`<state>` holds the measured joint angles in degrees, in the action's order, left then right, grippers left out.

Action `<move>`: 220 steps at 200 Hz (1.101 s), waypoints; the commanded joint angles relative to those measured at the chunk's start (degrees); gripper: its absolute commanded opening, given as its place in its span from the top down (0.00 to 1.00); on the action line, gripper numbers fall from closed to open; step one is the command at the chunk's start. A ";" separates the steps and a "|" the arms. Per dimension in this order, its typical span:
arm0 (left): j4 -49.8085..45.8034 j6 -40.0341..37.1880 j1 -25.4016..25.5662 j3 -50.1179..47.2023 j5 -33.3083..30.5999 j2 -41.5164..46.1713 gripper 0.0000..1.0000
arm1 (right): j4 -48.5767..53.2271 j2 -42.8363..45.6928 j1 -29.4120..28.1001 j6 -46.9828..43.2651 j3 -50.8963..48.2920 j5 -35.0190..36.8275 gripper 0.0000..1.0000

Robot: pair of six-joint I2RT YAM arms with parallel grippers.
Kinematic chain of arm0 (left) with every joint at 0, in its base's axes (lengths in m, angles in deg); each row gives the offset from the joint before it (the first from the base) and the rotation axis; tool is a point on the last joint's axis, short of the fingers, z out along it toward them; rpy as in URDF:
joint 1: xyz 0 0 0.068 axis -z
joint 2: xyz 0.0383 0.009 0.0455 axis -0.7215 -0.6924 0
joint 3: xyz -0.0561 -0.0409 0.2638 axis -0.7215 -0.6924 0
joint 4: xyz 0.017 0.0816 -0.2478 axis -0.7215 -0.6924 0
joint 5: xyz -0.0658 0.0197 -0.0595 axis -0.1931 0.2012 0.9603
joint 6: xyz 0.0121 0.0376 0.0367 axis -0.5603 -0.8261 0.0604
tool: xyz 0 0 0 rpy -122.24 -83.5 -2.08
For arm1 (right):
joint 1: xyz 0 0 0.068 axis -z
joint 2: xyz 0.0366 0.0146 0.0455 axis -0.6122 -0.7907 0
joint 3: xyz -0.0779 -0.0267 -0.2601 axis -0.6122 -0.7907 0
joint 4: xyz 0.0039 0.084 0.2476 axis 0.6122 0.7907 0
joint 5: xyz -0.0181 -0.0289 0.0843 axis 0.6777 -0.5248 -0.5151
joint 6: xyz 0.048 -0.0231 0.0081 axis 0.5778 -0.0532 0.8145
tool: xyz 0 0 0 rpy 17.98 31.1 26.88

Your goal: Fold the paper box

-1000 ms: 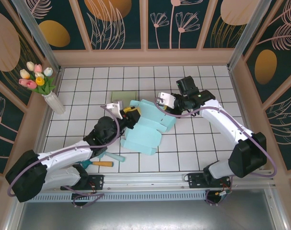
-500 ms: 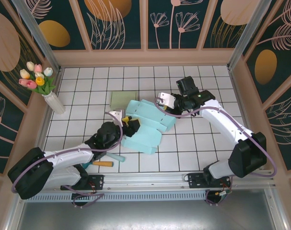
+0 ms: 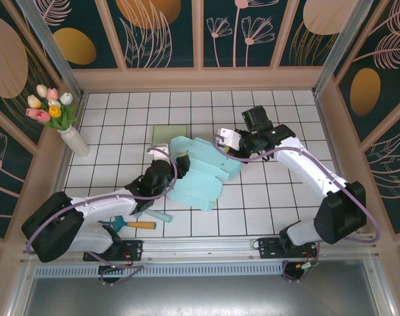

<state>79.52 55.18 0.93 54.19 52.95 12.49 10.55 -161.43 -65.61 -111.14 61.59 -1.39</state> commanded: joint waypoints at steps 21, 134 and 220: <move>-0.42 1.00 -0.82 2.50 2.04 -1.77 0.28 | -0.50 1.32 -0.56 -0.85 -0.70 -2.57 1.00; 5.22 4.39 -0.80 8.20 19.63 -9.31 0.34 | -1.72 0.48 -0.44 -0.46 -1.01 -2.64 1.00; 2.45 0.87 -0.86 2.04 15.17 1.37 0.33 | -5.77 0.10 0.52 -0.29 -2.52 2.91 1.00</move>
<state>79.54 58.65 -0.22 58.96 69.37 6.19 8.15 -161.41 -65.21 -111.14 60.58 0.18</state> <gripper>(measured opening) 0.668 0.065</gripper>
